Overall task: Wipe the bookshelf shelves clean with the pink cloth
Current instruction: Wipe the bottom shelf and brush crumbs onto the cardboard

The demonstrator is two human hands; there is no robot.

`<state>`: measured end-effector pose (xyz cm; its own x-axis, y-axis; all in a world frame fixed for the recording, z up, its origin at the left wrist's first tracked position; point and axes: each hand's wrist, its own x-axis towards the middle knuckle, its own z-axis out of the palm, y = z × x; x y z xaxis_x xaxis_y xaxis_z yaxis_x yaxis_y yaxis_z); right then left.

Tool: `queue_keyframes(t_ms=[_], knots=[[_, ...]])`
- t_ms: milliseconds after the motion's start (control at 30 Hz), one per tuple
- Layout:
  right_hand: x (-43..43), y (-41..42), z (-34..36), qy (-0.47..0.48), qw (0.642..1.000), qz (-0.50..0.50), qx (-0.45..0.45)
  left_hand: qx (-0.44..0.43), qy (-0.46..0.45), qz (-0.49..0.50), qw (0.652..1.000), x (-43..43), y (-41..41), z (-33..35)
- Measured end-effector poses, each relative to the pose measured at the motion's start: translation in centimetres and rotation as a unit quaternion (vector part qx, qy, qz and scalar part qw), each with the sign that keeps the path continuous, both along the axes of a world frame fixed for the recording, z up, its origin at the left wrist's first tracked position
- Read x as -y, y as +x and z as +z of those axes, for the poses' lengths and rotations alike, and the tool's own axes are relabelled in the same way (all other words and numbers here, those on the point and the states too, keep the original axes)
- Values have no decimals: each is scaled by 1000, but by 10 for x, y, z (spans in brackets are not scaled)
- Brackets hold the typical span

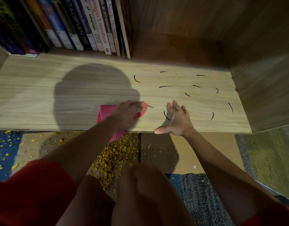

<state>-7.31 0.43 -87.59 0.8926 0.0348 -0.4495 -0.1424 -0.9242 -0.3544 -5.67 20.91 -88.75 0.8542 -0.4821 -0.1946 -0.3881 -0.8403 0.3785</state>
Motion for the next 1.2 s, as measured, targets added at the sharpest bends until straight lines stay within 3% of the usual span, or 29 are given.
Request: queue_keyframes(t_ms=[200, 400, 667, 833, 1033, 1200], knots=[[1, 0, -1, 1, 1000, 1, -5, -17, 18, 94, 995, 19, 21, 8], [0, 0, -2, 6, 1000, -4, -1, -16, -16, -15, 1000, 2, -4, -7], [0, 1, 0, -6, 1000, 0, -5, -23, -14, 132, 991, 26, 12, 4], [0, 1, 0, 0, 1000, -2, -3, -25, -36, 29, 999, 11, -3, -12], [-1, 1, 0, -4, 1000, 2, -2, -8, -3, 97, 995, 40, 19, -3], [1, 0, -1, 4, 1000, 2, 3, 5, 22, -27, 999, 23, -4, -5]])
